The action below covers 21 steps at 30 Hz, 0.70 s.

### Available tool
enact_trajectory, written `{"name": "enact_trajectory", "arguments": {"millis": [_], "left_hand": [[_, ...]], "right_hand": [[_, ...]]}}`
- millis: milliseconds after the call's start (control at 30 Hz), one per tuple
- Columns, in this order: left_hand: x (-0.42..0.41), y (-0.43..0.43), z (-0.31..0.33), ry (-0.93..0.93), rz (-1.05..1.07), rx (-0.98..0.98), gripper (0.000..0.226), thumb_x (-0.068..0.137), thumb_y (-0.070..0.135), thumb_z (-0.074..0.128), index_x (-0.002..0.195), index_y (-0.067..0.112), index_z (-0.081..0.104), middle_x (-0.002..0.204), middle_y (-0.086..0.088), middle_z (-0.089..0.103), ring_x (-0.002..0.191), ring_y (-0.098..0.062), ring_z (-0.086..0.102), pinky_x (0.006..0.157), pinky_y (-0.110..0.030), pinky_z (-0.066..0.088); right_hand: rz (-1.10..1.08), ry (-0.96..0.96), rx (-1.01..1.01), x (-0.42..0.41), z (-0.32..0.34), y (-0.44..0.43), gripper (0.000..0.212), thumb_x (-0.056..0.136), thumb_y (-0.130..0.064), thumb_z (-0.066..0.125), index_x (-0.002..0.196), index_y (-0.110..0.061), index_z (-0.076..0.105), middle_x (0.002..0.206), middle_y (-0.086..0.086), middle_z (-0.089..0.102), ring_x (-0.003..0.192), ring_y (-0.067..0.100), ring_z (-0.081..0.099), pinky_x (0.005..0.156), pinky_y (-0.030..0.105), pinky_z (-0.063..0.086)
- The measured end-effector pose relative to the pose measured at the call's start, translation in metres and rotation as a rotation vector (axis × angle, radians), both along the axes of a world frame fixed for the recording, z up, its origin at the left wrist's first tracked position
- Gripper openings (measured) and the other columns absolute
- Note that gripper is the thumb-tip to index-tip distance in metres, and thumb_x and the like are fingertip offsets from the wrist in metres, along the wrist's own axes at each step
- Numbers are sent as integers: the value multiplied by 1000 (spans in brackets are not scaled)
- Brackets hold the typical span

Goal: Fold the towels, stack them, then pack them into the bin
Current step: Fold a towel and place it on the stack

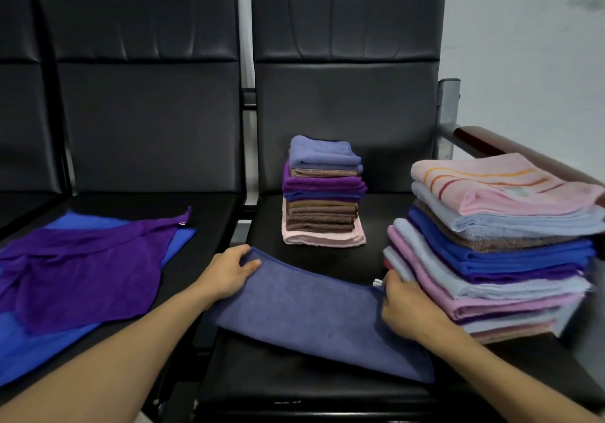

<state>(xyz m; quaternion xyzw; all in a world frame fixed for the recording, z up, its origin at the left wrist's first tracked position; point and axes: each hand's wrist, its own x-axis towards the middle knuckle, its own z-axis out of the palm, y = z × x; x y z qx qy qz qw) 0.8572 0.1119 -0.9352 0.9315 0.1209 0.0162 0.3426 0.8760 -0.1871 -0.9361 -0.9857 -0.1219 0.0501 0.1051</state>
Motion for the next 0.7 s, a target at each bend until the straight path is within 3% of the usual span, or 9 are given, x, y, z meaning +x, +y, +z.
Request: {"name": "enact_trajectory", "arguments": {"millis": [100,167,233,300,400,500,567,633,700], "left_hand": [[4,-4,-1,35,2,80,8,94,32,56,91,26,58,90,4,61,83,-9,58,72,-27,42],[4,-6,0,37,16,139,14,92,33,59,82,24,54,86,2,60,77,-8,56,67,-26,38],[1,-7,1,50,45,161,17,90,36,62,85,22,52,92,0,62,80,-12,56,68,-27,39],[-1,-8,1,72,73,157,25,88,39,63,99,19,52,103,-3,61,91,-18,58,76,-30,42],[-6,-9,4,168,57,219,45,87,42,62,120,15,46,120,-7,58,105,-22,58,87,-36,48],[-9,-5,2,265,57,304,61,88,49,57,133,14,36,134,-13,47,115,-28,54,96,-42,46],[-12,-2,1,321,94,281,70,89,54,55,136,8,32,139,-17,42,119,-31,52,94,-40,45],[-16,-1,8,369,113,255,73,88,55,55,136,4,34,136,-18,47,110,-31,56,78,-35,49],[-20,-2,16,375,101,254,63,89,52,57,126,4,44,125,-18,55,90,-28,60,57,-31,48]], "right_hand": [[78,-27,-73,0,1,-1,19,89,-6,45,101,-11,31,113,15,60,102,26,59,68,25,33],[119,-91,-157,-3,4,-2,27,86,-8,51,108,-8,37,113,15,59,101,24,59,70,25,37],[198,-313,-264,-7,4,-3,46,64,-12,74,103,-1,52,94,17,61,82,27,63,66,29,48],[229,-501,-314,-11,1,-3,45,34,-5,80,74,-3,60,63,16,58,48,27,58,43,26,45],[189,-616,-271,-13,5,-2,33,38,6,70,68,-5,61,56,15,58,35,26,54,31,22,35],[207,-595,-258,-13,12,2,35,43,4,75,73,-7,61,70,16,61,55,31,60,39,32,44],[376,-562,-227,-12,13,5,29,54,-3,75,78,-11,62,82,12,61,69,30,59,52,38,49],[546,-441,-166,-17,10,10,22,82,-23,65,102,-15,61,111,7,57,96,29,57,74,40,49],[582,-164,-196,-19,5,12,47,95,-47,46,136,-24,44,144,5,35,133,27,35,103,40,37]]}}
